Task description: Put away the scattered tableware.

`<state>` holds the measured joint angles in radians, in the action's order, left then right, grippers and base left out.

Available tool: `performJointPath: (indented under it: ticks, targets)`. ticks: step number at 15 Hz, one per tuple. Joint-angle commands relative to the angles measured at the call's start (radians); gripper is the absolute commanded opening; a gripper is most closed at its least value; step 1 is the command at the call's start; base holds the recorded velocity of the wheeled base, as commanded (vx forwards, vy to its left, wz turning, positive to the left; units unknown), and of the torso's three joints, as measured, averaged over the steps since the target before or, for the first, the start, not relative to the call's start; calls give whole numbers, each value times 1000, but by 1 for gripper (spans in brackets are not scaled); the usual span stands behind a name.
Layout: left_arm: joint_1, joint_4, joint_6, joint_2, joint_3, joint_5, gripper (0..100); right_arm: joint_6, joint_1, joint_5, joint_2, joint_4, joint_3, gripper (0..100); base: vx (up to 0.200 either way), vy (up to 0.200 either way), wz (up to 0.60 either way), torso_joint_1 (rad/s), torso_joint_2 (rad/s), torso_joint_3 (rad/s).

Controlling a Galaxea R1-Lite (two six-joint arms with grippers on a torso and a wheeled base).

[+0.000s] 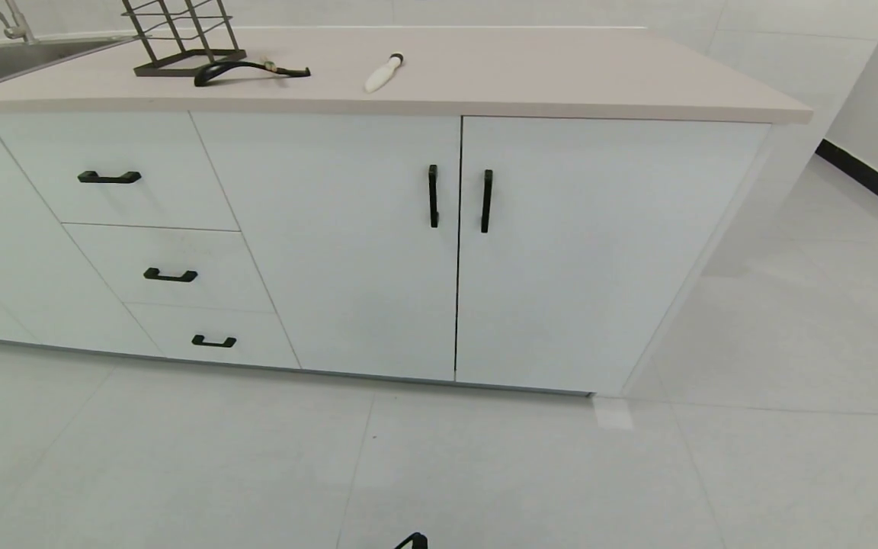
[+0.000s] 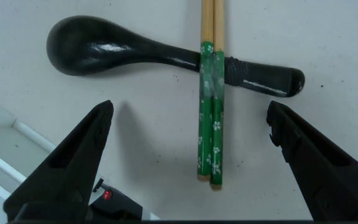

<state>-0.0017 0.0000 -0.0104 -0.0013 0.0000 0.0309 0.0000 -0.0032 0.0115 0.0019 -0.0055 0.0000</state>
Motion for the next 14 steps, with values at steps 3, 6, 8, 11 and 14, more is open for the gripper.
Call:
performJointPath:
  ticks: [3, 6, 8, 11, 14]
  targets:
    - [0, 0, 0, 1, 0, 0, 100, 0, 0, 1, 3, -1, 0, 0, 0, 200, 0, 1, 2, 1]
    - [0, 0, 0, 1, 0, 0, 100, 0, 0, 1, 4, -1, 0, 0, 0, 200, 0, -1, 2, 1]
    - [0, 0, 0, 1, 0, 0, 100, 0, 0, 1, 4, -1, 0, 0, 0, 200, 0, 2, 2, 2]
    - [0, 0, 0, 1, 0, 0, 100, 0, 0, 1, 3, -1, 0, 0, 0, 200, 0, 2, 2, 4]
    - [0, 0, 0, 1, 0, 0, 100, 0, 0, 1, 3, -1, 0, 0, 0, 200, 0, 2, 2, 2]
